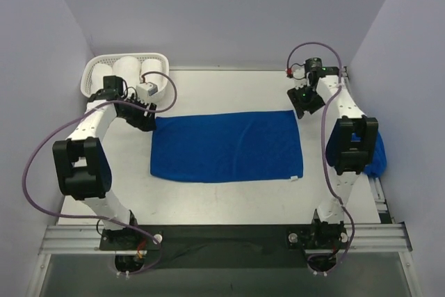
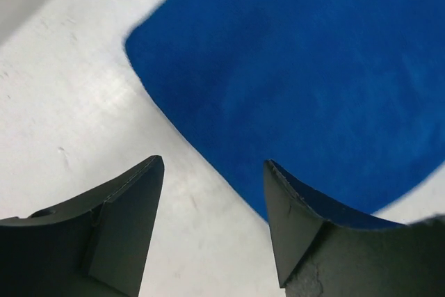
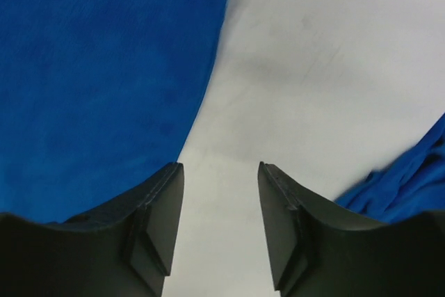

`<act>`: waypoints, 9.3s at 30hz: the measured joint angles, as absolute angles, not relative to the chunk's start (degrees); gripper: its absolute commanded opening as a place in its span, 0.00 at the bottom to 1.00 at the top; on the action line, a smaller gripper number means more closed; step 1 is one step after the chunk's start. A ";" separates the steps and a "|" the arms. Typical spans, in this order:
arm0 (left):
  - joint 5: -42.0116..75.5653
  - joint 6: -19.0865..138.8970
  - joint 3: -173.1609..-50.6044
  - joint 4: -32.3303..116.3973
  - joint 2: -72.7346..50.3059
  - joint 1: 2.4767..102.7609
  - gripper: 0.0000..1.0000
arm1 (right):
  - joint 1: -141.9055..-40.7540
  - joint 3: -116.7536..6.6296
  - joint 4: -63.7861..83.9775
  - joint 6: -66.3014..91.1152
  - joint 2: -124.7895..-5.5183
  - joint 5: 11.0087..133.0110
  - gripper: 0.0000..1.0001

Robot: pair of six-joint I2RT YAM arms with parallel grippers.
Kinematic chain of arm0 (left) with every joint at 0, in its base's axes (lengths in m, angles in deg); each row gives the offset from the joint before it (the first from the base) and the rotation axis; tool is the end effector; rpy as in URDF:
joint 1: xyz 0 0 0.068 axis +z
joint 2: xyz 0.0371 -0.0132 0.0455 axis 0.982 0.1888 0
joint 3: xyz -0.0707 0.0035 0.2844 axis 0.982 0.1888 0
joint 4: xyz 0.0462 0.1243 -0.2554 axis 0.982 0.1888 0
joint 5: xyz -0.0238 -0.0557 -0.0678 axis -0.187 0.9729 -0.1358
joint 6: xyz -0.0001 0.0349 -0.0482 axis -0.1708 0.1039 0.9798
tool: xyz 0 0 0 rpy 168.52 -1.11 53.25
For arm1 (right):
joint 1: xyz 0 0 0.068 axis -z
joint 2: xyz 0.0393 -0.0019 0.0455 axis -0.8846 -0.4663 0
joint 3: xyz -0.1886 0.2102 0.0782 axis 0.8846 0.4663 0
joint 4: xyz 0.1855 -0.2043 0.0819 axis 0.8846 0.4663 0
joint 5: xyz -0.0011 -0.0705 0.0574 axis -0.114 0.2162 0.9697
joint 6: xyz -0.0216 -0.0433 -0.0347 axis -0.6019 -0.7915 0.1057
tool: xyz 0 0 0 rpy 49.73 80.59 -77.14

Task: Roll the towels
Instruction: Flatten the towel

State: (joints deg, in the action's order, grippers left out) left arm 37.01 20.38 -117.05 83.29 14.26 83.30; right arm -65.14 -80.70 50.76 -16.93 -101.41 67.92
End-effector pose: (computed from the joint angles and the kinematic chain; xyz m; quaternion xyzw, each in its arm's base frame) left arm 0.3999 0.0086 0.2395 0.2508 0.9097 -0.1665 0.2860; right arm 0.4924 0.0280 0.2497 -0.2199 0.9337 -0.0185 0.2821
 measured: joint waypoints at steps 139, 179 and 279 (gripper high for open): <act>25.82 -16.86 -87.24 93.28 0.36 66.10 0.00 | -78.80 -41.82 56.66 -16.82 -91.12 67.57 0.14; 22.82 -20.36 -91.11 95.34 2.98 66.21 0.00 | -78.74 -43.39 56.68 -17.06 -91.75 66.85 0.14; 24.07 -0.34 -101.95 99.77 2.98 77.51 0.48 | -77.47 -53.56 60.55 -20.23 -83.25 69.73 0.48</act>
